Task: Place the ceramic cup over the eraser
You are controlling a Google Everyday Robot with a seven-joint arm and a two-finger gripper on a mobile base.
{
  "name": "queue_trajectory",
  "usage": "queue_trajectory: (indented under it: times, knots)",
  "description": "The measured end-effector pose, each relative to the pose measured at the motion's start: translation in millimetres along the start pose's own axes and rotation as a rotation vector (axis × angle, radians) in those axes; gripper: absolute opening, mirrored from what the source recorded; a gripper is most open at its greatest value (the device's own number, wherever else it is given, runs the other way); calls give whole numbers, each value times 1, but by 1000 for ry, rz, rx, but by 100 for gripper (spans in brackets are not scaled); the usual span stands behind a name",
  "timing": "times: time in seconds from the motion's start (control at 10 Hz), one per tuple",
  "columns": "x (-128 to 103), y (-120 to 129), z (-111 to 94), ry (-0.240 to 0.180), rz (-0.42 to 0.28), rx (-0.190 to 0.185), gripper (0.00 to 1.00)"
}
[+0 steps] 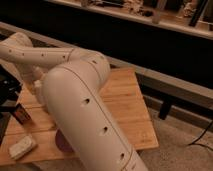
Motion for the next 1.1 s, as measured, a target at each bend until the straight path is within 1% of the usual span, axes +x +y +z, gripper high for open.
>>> queue_trajectory:
  times: [0.1, 0.4, 0.9, 1.1]
  knots:
    - [2, 3, -8, 9, -13, 12, 0]
    - [-1, 11, -27, 5, -29, 34, 0]
    - [-5, 20, -63, -36, -49, 70, 0]
    - [-1, 26, -74, -43, -58, 71, 0]
